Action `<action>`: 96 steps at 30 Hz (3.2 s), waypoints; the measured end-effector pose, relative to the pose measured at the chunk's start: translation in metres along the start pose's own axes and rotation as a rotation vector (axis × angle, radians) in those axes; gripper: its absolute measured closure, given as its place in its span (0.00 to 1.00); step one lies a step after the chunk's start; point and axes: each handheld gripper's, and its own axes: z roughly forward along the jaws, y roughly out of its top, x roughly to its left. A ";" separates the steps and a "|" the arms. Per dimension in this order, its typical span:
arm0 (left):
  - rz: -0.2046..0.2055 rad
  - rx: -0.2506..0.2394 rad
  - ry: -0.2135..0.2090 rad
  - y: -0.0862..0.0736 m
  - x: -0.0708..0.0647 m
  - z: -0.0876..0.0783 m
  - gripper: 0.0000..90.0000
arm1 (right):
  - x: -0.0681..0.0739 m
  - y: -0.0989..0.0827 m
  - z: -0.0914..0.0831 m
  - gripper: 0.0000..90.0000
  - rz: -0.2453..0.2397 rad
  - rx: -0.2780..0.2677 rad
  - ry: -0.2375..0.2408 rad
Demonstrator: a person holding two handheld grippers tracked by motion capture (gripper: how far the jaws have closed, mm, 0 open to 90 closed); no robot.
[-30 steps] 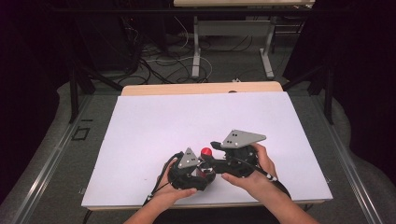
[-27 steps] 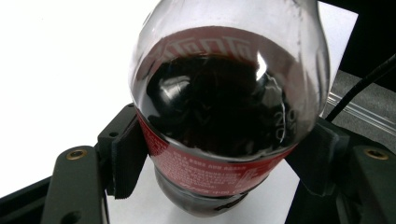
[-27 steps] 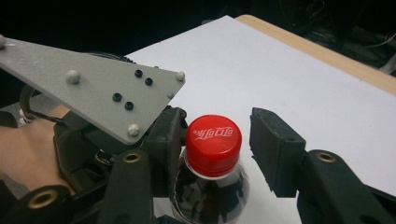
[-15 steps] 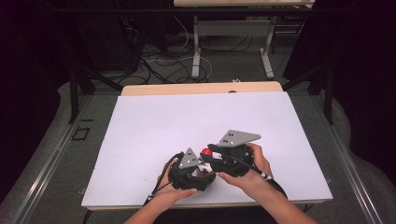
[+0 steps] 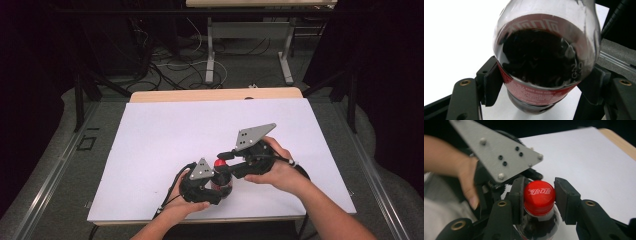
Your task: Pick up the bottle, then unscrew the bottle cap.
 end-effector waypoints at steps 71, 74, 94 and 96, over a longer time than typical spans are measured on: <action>-0.026 0.003 0.114 -0.003 0.000 -0.001 0.33 | 0.034 0.005 0.012 0.68 0.292 -0.028 -0.313; -0.024 -0.002 0.093 -0.003 0.000 -0.002 0.33 | 0.028 0.005 0.010 0.68 0.242 -0.026 -0.263; 0.092 -0.001 -0.013 0.002 -0.008 -0.006 0.33 | -0.029 0.011 -0.005 0.68 -0.298 0.017 0.359; 0.088 -0.001 -0.017 0.001 -0.007 -0.006 0.33 | -0.030 0.012 -0.004 0.67 -0.314 0.015 0.365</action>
